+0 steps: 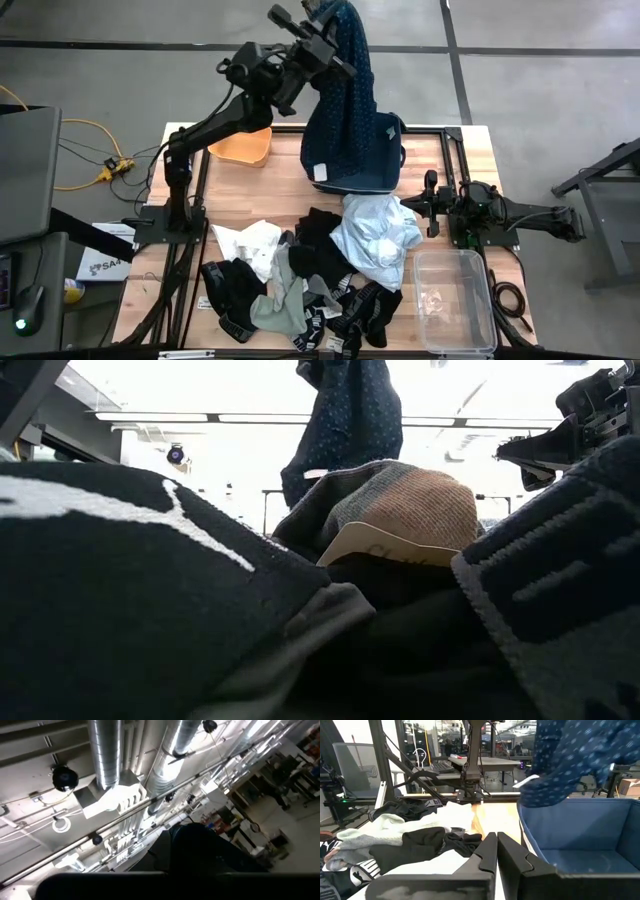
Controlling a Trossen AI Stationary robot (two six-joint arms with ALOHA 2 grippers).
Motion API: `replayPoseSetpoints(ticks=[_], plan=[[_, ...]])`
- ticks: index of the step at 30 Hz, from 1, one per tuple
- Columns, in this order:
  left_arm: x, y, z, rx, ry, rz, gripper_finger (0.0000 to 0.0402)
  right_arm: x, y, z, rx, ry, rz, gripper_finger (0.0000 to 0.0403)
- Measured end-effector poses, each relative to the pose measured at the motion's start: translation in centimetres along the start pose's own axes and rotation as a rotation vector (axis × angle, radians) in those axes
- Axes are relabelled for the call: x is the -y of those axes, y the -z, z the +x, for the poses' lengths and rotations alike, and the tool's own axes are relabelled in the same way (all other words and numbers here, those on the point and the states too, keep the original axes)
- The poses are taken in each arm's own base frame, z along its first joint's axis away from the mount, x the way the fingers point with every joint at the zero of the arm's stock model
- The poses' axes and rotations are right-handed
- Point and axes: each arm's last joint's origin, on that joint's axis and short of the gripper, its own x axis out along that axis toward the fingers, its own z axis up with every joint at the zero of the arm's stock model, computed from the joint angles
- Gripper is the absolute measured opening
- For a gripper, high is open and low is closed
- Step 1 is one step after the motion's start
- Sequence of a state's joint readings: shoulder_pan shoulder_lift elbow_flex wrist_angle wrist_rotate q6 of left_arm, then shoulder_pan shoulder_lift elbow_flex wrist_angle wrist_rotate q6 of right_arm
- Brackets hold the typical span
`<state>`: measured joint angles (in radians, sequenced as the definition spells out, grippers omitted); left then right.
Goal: Pick & Place Cloths
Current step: Put the blue shirt into the blue laundry bin
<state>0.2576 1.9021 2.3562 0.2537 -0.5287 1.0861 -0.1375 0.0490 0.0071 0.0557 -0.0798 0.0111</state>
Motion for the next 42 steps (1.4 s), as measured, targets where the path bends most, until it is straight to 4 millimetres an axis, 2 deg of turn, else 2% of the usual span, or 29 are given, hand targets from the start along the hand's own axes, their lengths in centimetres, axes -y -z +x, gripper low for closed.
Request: replayPoseSetpoints(ticks=[5,9,19,29,31,36,42], plan=[[0.2,-1.0,-0.6,0.037,-0.007,-0.026,0.0000,0.0,0.0,0.0,0.000,-0.001,0.000,0.0004],[0.6,-0.9,-0.6,0.020,0.035,-0.072,0.0000,0.0,0.0,0.0,0.000,0.000,0.000,0.0004],[3.6,3.1,-0.4,-0.230,0.288,-0.170,0.0000,0.0,0.0,0.0,0.000,0.000,0.000,0.0004],[5.8,6.4,-1.8,-0.488,0.584,-0.275,0.0000,0.0,0.0,0.0,0.000,0.000,0.000,0.0004],[6.8,7.1,-2.2,-0.538,0.647,-0.260,0.0000,0.0,0.0,0.0,0.000,-0.001,0.000,0.0004],[9.4,9.6,-4.0,-0.671,0.940,-0.124,0.0000,0.0,0.0,0.0,0.000,0.000,0.000,0.0004],[10.5,11.3,-5.9,-0.684,1.262,0.074,0.0000,0.0,0.0,0.0,0.000,0.001,0.000,0.0004]])
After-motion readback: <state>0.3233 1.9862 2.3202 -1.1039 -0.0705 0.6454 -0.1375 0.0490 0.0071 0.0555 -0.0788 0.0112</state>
